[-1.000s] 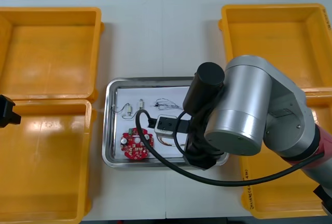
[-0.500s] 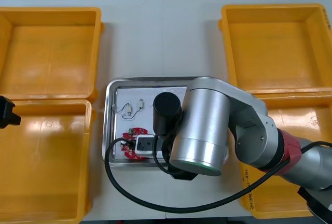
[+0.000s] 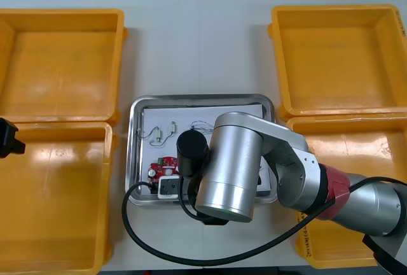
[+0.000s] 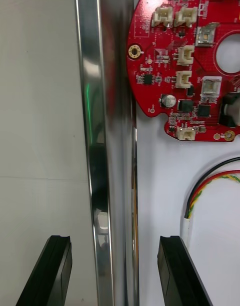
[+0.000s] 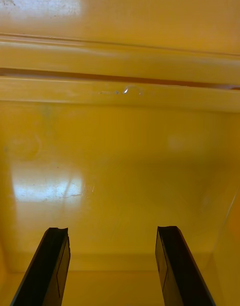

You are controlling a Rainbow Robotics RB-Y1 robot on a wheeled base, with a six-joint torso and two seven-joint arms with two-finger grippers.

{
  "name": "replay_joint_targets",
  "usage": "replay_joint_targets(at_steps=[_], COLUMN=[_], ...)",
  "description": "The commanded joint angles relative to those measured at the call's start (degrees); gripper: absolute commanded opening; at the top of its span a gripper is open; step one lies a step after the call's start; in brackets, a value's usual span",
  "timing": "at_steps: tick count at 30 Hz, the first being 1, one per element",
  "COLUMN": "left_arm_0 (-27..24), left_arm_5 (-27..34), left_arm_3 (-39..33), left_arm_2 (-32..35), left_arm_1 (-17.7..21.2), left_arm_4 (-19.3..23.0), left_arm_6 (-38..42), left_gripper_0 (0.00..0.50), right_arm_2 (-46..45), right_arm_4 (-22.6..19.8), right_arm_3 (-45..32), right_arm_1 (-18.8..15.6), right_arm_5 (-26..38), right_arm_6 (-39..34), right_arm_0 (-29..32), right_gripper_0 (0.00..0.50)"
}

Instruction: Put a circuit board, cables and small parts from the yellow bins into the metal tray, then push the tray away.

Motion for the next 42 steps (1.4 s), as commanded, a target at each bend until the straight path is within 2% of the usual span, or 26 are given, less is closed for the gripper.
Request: replay_joint_targets(at_steps=[1, 15, 42], left_arm_0=[1.02, 1.02, 1.02], left_arm_5=[0.35, 0.35, 0.35], left_arm_3=[-1.77, -1.77, -1.77], left_arm_2=[2.26, 2.26, 2.26], left_arm_1=[2.79, 2.79, 2.79], left_arm_4=[0.5, 0.5, 0.5], left_arm_6=[-6.29, -6.29, -6.29], left_gripper_0=[0.5, 0.5, 0.5], right_arm_2=[2.08, 5.95, 8.41], right_arm_4=[1.02, 4.19, 5.68], right_arm_3=[-0.49, 0.04, 4.79], right_arm_1=[1.89, 2.59, 4.17], right_arm_5=[-0.62, -2.55, -4.93], right_arm_6=[2.15, 2.67, 2.85], right_arm_0=[-2.27, -2.27, -2.27], right_gripper_0=[0.5, 0.5, 0.5])
